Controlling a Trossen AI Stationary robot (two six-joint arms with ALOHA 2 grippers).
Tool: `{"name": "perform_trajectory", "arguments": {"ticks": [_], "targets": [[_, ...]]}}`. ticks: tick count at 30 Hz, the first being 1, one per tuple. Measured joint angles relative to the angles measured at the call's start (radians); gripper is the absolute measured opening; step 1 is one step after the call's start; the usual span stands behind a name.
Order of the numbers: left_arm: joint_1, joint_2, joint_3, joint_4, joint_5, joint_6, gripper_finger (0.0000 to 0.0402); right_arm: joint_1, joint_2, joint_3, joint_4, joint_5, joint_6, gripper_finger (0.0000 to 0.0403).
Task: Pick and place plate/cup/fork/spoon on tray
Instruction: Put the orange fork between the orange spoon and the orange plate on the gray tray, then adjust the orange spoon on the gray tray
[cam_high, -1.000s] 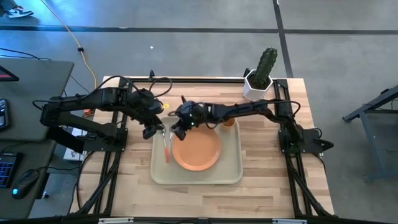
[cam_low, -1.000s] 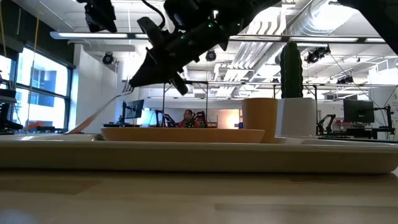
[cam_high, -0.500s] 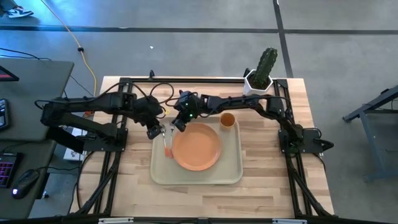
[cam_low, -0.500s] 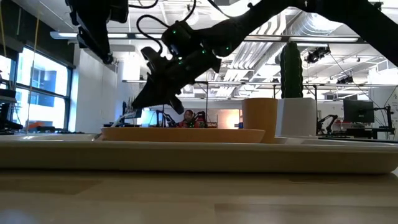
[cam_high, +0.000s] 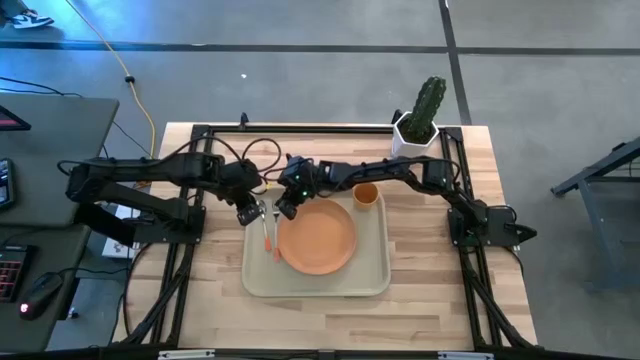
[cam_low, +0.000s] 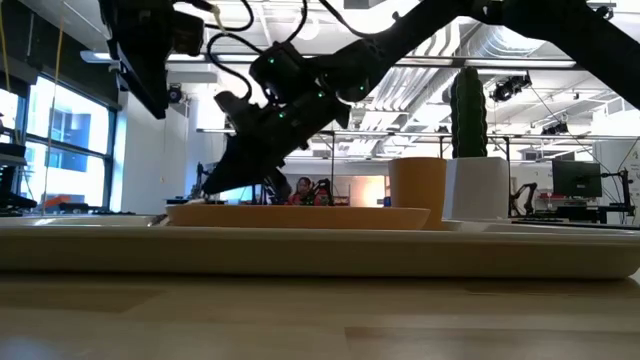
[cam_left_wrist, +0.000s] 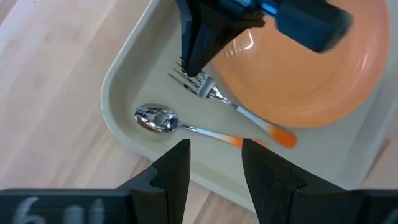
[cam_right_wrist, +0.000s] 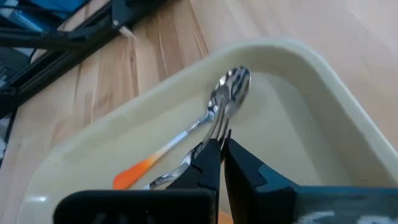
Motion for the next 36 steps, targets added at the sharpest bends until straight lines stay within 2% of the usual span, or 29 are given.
{"name": "perform_trajectory", "arguments": {"ticks": [6, 9, 17, 21, 28, 36], "targets": [[0.0, 0.025, -0.001, 0.015, -0.02, 0.006, 0.0136, 0.0, 0.004, 0.0, -0.002, 0.043, 0.008, 0.0001], [0.0, 0.045, -0.001, 0.032, -0.021, 0.01, 0.0136, -0.005, 0.004, 0.0, -0.01, 0.057, 0.0, 0.0015], [0.001, 0.128, -0.001, 0.03, -0.036, 0.049, 0.0136, -0.007, 0.004, -0.002, -0.049, 0.059, -0.004, 0.0121], [0.015, 0.149, -0.001, 0.03, -0.046, 0.057, 0.0136, -0.008, 0.001, -0.002, -0.049, 0.06, 0.008, 0.015], [0.084, 0.141, -0.001, 0.045, -0.042, 0.116, 0.0136, -0.009, -0.049, -0.001, -0.016, 0.095, 0.003, 0.0156], [0.186, 0.146, 0.0, 0.115, 0.014, 0.195, 0.0136, -0.01, -0.154, -0.001, -0.023, 0.227, -0.024, 0.0156]]}}
